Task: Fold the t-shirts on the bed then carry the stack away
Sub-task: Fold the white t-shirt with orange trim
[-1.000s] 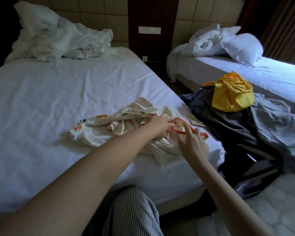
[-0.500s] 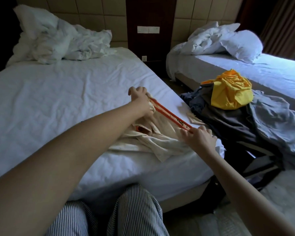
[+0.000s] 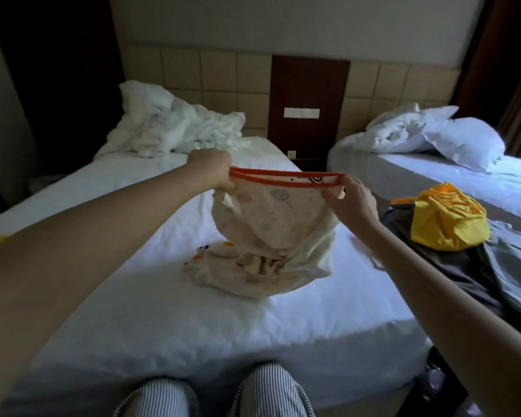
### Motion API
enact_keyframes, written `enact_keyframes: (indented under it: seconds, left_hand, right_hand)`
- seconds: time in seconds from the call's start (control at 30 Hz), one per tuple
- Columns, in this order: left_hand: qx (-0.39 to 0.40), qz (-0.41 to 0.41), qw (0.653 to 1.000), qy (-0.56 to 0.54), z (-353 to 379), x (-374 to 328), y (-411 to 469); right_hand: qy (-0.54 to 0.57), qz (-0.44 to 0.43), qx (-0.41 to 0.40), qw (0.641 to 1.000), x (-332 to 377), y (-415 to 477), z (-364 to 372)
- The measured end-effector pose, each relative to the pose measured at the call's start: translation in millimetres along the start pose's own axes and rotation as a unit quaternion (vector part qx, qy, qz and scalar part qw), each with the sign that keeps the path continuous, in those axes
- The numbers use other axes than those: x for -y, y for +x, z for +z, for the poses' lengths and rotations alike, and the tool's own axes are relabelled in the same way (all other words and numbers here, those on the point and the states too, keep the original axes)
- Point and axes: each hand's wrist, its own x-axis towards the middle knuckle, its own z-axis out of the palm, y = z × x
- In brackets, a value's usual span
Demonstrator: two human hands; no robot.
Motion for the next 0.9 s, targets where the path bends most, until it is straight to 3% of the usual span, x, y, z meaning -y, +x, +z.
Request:
enact_keyframes:
  seconds: [0.1, 0.27, 0.43, 0.5, 0.63, 0.73, 0.8, 0.83, 0.9]
  left_hand:
    - [-0.156, -0.005, 0.985, -0.076, -10.3, 29.7, -8.2]
    - [-0.241, -0.034, 0.914, -0.324, -32.9, 66.8, -13.3]
    - [-0.319, -0.065, 0.834, -0.445, -63.0, 99.1, -26.6]
    - [-0.316, -0.044, 0.852, -0.415, -68.6, 113.9, -33.2]
    - [-0.194, 0.003, 0.951, -0.239, -70.5, 155.4, -42.0]
    - [-0.157, 0.032, 0.959, -0.233, -74.7, 173.0, -56.4]
    - [-0.13, 0.024, 0.971, -0.201, -77.7, 177.3, -60.7]
    - [-0.107, 0.018, 0.983, -0.146, -79.0, 179.7, -61.5]
    - [-0.065, -0.002, 0.996, -0.054, -82.2, 184.0, -62.0]
  right_hand:
    - [0.028, -0.016, -0.019, 0.999, 32.8, 13.0, -4.7]
    - [0.185, -0.075, -0.042, 0.979, 82.3, 31.2, -15.2]
    - [0.341, -0.054, 0.108, 0.932, 123.8, 51.0, -17.9]
    - [0.359, -0.066, 0.178, 0.914, 131.8, 54.8, -19.1]
    - [0.145, -0.135, 0.176, 0.964, 136.7, 60.0, -17.2]
    - [-0.063, -0.137, 0.213, 0.965, 139.6, 56.9, -15.5]
    - [-0.261, -0.184, 0.176, 0.931, 142.3, 54.9, -12.3]
    - [-0.304, -0.201, 0.147, 0.92, 144.6, 56.0, -11.0]
    - [-0.285, -0.203, 0.1, 0.932, 145.1, 64.8, -8.7]
